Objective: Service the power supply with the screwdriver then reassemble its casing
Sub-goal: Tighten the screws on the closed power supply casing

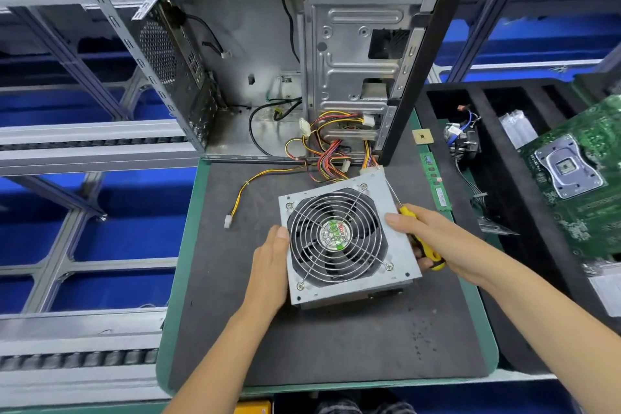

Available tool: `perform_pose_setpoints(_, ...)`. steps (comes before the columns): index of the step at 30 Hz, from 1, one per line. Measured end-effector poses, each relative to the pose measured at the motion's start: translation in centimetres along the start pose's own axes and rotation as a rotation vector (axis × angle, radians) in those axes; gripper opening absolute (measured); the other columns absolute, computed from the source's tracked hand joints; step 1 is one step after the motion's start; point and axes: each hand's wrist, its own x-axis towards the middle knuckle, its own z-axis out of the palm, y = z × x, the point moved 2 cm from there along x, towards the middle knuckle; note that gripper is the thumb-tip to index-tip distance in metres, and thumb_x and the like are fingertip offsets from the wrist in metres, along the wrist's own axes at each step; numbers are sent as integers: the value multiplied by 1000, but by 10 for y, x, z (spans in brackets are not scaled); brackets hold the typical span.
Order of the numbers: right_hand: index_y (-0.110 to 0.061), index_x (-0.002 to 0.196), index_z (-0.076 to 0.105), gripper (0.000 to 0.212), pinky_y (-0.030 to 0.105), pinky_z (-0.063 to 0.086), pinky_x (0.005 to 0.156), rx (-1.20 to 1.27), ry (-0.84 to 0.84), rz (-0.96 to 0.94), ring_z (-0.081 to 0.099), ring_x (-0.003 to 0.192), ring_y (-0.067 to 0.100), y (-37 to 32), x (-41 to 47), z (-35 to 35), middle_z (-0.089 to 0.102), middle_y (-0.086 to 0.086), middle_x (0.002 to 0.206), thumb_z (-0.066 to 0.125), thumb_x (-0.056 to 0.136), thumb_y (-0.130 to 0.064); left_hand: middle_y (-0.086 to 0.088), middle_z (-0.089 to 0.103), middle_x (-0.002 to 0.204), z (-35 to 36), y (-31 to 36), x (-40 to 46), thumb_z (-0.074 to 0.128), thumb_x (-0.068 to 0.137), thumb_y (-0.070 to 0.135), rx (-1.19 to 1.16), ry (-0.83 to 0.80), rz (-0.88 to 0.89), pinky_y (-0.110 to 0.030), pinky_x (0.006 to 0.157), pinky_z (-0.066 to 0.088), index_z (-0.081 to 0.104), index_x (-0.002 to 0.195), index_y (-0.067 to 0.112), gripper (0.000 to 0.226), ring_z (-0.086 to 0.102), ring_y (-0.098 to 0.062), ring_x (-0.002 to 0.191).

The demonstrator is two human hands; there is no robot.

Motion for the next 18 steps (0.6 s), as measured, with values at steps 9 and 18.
perform_pose_setpoints(9,-3,108,52,71,19,29,39,63,1,1,38,49,11,10,4,3,43,8,72,67,71,-61,-32,63,98,1,-1,2,38,76,70,-13,-4,-18,-65,87,46,55,103,-1,78,61,-47,89)
perform_pose_setpoints(18,-3,118,49,73,17,26,37,91,-43,26,35,44,9,12,6,4,46,3,66,63,71,-58,-8,59,69,-2,1,4,29,77,67,113,-18,59,-55,72,47,43,67,33,38,50,-19,66)
